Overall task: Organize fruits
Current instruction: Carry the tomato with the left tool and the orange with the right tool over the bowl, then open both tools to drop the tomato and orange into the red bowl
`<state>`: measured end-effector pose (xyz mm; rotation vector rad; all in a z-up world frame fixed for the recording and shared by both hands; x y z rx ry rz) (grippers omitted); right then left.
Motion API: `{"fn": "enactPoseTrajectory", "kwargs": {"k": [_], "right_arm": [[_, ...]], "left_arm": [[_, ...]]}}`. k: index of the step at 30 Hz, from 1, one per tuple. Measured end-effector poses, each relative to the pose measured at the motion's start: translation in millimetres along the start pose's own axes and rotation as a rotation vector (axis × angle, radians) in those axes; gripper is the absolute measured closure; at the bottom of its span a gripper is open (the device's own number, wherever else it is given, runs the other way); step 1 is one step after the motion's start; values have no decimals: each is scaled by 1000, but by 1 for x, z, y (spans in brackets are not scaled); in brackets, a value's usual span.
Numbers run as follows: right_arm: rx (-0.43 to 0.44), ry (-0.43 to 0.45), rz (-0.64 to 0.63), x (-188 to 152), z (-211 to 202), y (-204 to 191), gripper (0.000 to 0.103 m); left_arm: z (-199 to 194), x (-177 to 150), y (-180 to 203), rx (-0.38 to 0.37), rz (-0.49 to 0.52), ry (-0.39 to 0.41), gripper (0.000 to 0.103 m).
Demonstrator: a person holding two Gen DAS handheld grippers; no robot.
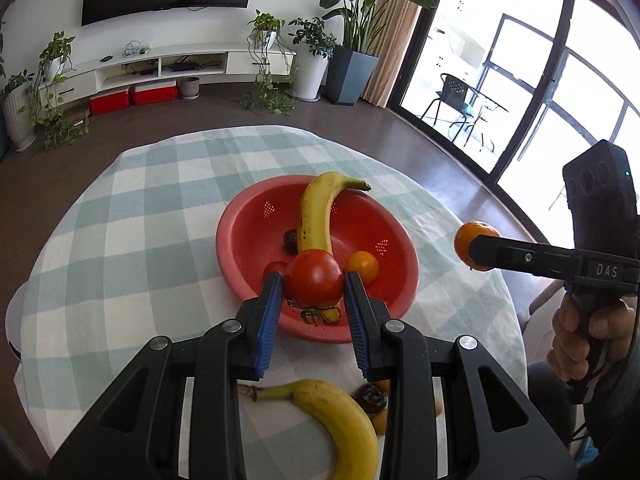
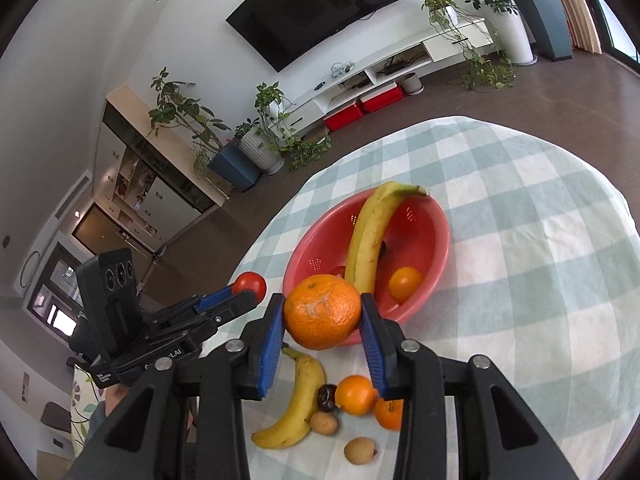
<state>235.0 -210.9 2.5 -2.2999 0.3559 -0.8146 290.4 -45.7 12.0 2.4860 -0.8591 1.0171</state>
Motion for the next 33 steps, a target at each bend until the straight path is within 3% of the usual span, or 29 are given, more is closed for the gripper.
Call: {"fn": "enactPoseTrajectory", "kwargs": {"k": [5, 13, 27, 33], "right_arm": [[-98, -35, -53, 14, 42, 7, 64], [-227, -59, -134, 22, 86, 21, 64], [-285, -73, -171, 15, 101, 29, 63], [-296, -63, -176, 14, 96, 27, 59]], "left_arm": [[37, 13, -4, 34, 34, -52, 74], [84, -1, -10, 50, 40, -116, 74], [103, -6, -7, 88, 70, -131, 72], [92, -9, -8, 92, 53, -114, 56]]}}
Point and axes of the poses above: each gripper's, at about its wrist camera, not at the fingertips, and z roughly the way its jaws point, y to its right, x to its top, the point moved 6 cm from there along z, roughly the way its jaws point, and after that the axes turned 13 degrees about z, right-handed, at the moved point
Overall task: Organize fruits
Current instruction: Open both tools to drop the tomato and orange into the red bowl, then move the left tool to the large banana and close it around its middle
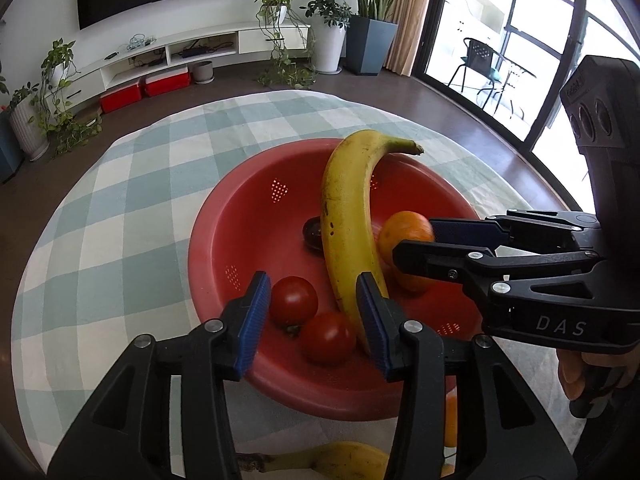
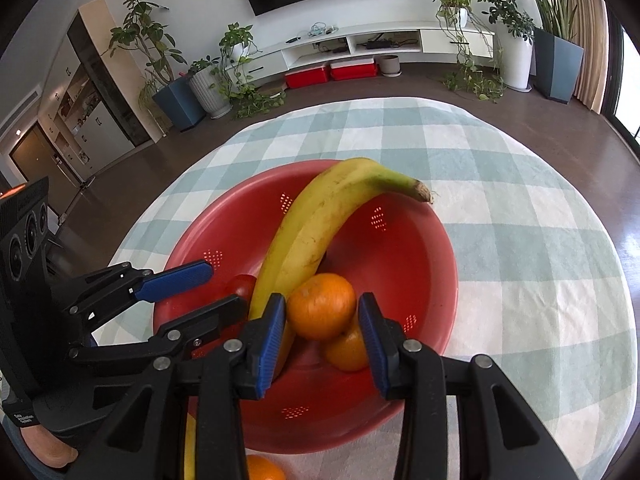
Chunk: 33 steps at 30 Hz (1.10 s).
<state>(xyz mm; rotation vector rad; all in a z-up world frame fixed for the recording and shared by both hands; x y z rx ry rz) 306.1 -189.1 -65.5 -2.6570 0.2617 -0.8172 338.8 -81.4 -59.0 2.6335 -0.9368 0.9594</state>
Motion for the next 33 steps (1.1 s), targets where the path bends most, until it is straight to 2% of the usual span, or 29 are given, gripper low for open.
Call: {"fn": "enactPoseTrajectory", "kwargs": {"k": [2, 5, 9, 14, 18, 23, 28, 33], "right_arm": [[0, 10, 6, -1, -5, 1, 54], [18, 43, 14, -5, -24, 0, 46], [75, 115, 19, -21, -61, -1, 24], [150, 147, 64, -57, -95, 6, 15], [210, 145, 122, -99, -110, 17, 7], [239, 107, 199, -148, -111, 28, 3], [243, 89, 194, -166, -113, 25, 3], [231, 99, 186, -177, -118, 23, 3]], "left_arm": [[-7, -1, 1, 20, 9, 4, 51], [-25, -3, 3, 33, -2, 38, 36], [-55, -12, 8, 50, -15, 83, 19], [-93, -34, 20, 62, -36, 123, 12], [-123, -62, 40, 89, -14, 141, 7], [-144, -109, 65, 104, -24, 112, 6], [-155, -156, 80, 95, -79, 80, 5], [-157, -181, 89, 92, -112, 56, 4]]}}
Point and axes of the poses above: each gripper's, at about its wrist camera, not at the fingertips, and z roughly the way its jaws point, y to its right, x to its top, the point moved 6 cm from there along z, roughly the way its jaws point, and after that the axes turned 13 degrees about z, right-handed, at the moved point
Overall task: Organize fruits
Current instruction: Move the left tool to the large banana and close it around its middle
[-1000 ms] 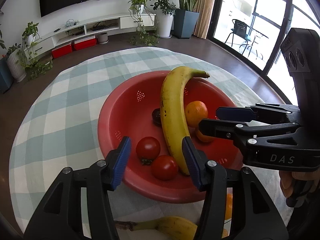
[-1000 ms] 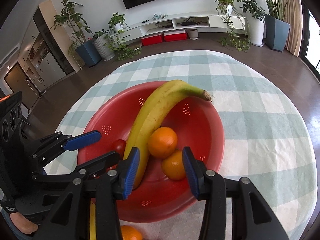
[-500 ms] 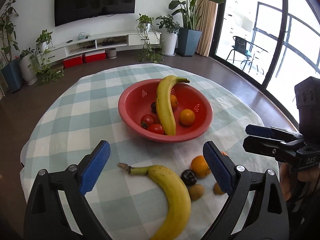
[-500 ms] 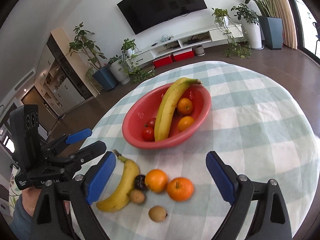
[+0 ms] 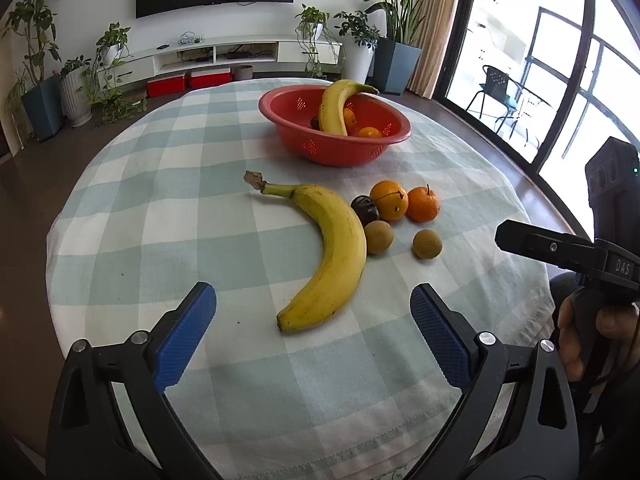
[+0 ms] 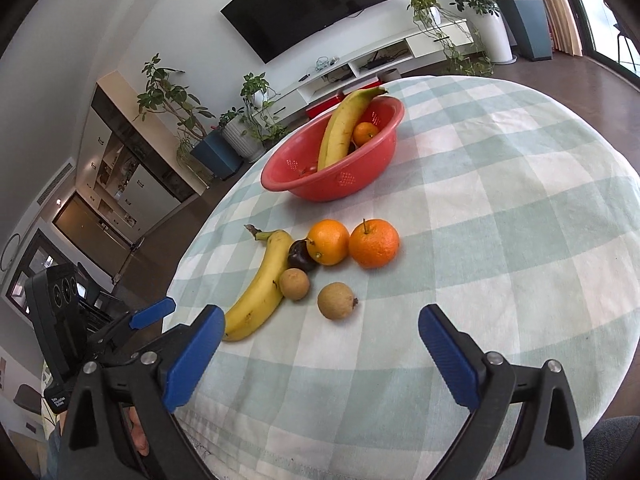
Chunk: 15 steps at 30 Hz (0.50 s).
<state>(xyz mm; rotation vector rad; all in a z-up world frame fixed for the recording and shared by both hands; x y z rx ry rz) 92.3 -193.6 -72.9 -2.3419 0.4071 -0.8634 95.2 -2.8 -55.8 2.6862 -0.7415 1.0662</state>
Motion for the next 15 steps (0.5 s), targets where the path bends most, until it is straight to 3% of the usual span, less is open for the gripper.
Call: {"fn": "enactPoseTrajectory", "kwargs": {"k": [8, 11, 15], "right_arm": [[-80, 1, -20, -17, -7, 4, 6], [-93, -8, -31, -18, -7, 5, 14], [-93, -14, -30, -19, -8, 6, 17]], "left_arm": [[13, 8, 11, 26, 75, -37, 4], [26, 10, 13, 30, 118, -92, 4], [33, 21, 12, 27, 141, -95, 4]]}}
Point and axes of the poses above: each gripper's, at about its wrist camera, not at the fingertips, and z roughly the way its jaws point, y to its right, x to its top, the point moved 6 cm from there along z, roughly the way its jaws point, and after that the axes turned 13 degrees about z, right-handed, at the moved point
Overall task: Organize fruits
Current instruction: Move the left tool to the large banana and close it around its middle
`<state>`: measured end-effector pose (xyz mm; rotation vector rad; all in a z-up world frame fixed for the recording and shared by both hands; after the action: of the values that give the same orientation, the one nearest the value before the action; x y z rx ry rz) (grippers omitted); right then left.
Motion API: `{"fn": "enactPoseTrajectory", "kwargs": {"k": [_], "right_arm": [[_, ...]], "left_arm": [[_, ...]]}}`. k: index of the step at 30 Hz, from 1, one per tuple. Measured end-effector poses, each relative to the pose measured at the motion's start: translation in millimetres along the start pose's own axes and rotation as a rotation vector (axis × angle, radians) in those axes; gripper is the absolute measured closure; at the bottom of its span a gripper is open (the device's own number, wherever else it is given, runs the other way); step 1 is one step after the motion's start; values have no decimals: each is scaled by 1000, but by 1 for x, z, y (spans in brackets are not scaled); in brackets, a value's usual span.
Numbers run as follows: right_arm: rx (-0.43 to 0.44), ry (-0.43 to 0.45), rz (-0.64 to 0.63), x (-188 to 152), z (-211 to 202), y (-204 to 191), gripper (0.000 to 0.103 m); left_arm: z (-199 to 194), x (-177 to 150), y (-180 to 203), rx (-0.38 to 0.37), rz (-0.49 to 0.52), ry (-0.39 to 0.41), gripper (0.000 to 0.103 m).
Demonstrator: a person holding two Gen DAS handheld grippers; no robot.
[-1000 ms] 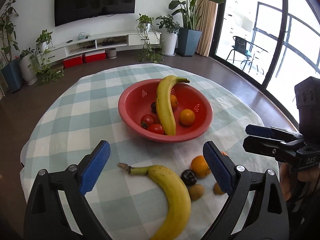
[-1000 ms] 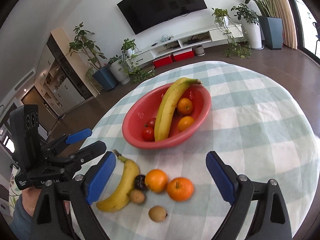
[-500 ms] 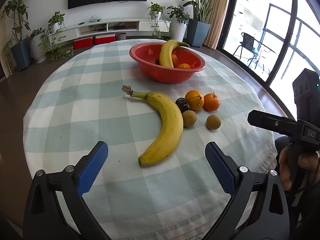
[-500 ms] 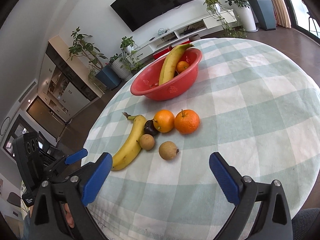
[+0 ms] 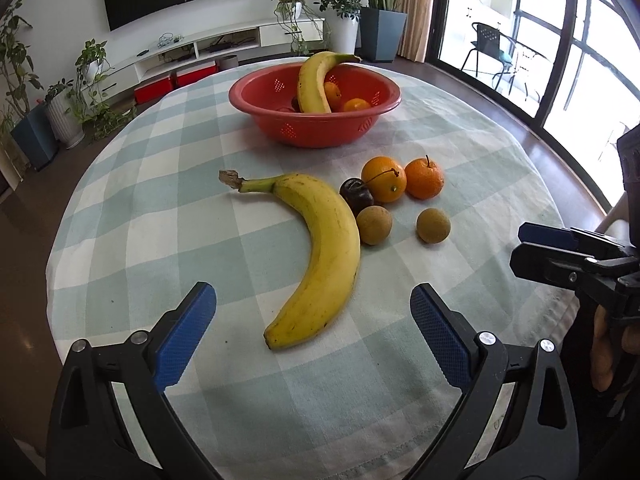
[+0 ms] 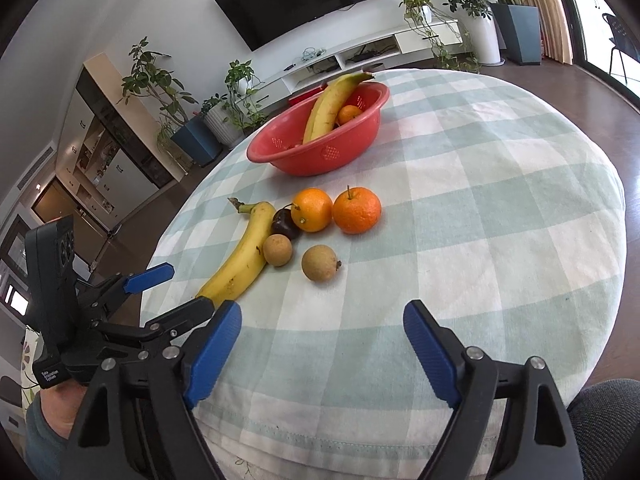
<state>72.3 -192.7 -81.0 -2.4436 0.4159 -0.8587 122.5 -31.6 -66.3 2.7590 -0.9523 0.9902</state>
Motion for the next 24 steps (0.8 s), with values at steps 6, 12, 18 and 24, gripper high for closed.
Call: {"fn": "enactPoseTrajectory", "kwargs": {"k": [6, 12, 18, 24], "right_arm": [[1, -8, -5, -2, 1, -1, 17], [5, -14, 3, -2, 2, 0, 17], [16, -10, 9, -1, -1, 1, 17], [24, -13, 10, 2, -1, 0, 17]], "left_arm": [[19, 22, 0, 4, 95, -68, 20], [42, 37, 4, -9, 196, -173, 27], [65, 40, 3, -22, 208, -238, 45], [78, 36, 2, -59, 191, -268, 51]]}}
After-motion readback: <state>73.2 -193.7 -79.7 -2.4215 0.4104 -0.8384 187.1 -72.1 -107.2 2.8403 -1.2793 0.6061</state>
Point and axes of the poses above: each gripper's, at about its wrist camera, not at the fingertips, and z roughly the way its jaws point, y to its right, x to its top, the point moved 6 cm from there along z, roughly the way its jaws point, and after that the axes turned 13 degrees about z, right-handed, at the moved point
